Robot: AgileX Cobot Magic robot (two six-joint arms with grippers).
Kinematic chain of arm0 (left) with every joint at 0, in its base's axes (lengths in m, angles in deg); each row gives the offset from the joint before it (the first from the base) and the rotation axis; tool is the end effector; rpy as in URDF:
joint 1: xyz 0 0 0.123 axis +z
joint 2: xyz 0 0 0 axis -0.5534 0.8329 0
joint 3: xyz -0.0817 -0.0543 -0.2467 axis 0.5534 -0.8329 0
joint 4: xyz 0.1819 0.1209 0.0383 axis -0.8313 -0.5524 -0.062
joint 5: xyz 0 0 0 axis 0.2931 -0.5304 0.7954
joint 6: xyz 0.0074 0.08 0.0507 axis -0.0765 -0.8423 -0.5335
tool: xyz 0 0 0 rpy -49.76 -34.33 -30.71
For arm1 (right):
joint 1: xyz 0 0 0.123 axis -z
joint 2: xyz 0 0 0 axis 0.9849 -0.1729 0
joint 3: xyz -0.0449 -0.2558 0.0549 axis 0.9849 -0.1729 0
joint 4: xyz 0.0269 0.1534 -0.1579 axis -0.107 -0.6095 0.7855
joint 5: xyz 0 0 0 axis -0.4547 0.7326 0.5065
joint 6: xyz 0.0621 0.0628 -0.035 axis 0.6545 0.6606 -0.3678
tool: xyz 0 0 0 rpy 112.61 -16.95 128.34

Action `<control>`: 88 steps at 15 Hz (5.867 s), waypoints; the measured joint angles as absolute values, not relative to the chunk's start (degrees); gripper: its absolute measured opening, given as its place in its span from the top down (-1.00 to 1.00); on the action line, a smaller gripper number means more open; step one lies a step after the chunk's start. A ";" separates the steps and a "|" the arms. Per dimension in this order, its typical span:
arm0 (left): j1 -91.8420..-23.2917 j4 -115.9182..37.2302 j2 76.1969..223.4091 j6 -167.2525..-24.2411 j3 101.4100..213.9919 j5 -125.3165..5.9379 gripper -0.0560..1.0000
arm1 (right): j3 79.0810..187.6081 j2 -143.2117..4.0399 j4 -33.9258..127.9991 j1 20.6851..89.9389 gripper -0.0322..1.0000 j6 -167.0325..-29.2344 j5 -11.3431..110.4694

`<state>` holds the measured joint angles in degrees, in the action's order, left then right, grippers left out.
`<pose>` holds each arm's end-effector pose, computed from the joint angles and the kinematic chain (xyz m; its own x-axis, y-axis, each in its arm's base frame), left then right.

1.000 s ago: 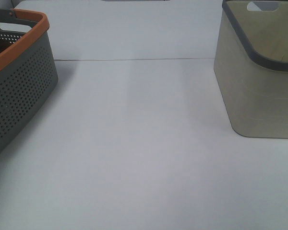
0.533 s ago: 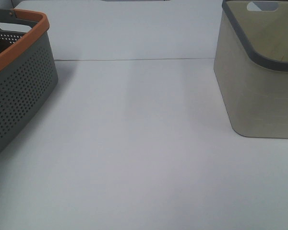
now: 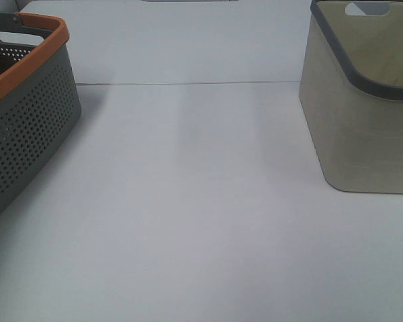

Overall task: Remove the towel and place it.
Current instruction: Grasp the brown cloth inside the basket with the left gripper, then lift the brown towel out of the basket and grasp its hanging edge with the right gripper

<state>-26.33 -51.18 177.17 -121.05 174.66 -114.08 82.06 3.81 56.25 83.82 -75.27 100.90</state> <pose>0.3544 0.0428 0.3230 -0.5325 0.7912 -0.3007 0.6517 0.6100 0.4509 -0.0091 -0.0012 0.2622 -0.4445 0.0180 -0.8956 0.0786 0.9967 -0.0190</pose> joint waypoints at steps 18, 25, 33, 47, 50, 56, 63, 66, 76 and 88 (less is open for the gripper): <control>-26.33 -48.43 161.24 -121.05 174.66 -117.86 0.89 | 82.06 3.81 56.25 83.82 -0.22 -75.27 100.90; -26.33 -43.90 157.00 -121.56 174.66 -113.90 0.89 | 82.06 3.81 56.25 83.82 -0.22 -75.27 100.90; -30.22 -29.92 155.91 -127.35 174.66 -114.25 0.89 | 82.06 3.81 56.25 83.82 -0.22 -75.27 100.90; -61.68 -31.41 170.35 -128.90 187.09 -103.59 0.89 | 82.06 3.81 45.99 83.82 -0.22 -76.59 99.24; -64.26 -31.01 174.31 -128.90 189.78 -103.42 0.89 | 82.06 3.81 42.67 83.82 -0.22 -80.31 99.01; -64.26 -31.18 175.74 -129.81 189.78 -103.36 0.89 | 82.58 -2.09 34.36 83.82 -0.22 -87.93 92.65; -64.26 -30.78 175.74 -131.42 189.78 -106.74 0.89 | 83.15 -22.78 12.82 83.82 -0.22 -112.91 85.89; -64.26 -30.73 175.74 -131.47 189.78 -107.09 0.89 | 85.15 -30.22 2.45 83.82 -0.22 -125.40 83.25; -64.26 -29.47 175.74 -131.53 189.78 -101.87 0.89 | 85.33 -60.02 -39.72 83.82 -0.22 -176.17 83.31; -64.26 -29.47 175.74 -150.95 189.78 -104.39 0.89 | 101.71 -87.00 -44.08 64.86 -0.22 -190.38 73.57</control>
<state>-64.26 -29.47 175.74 -150.95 189.78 -104.39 101.71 -87.00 -44.08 64.86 -190.38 73.57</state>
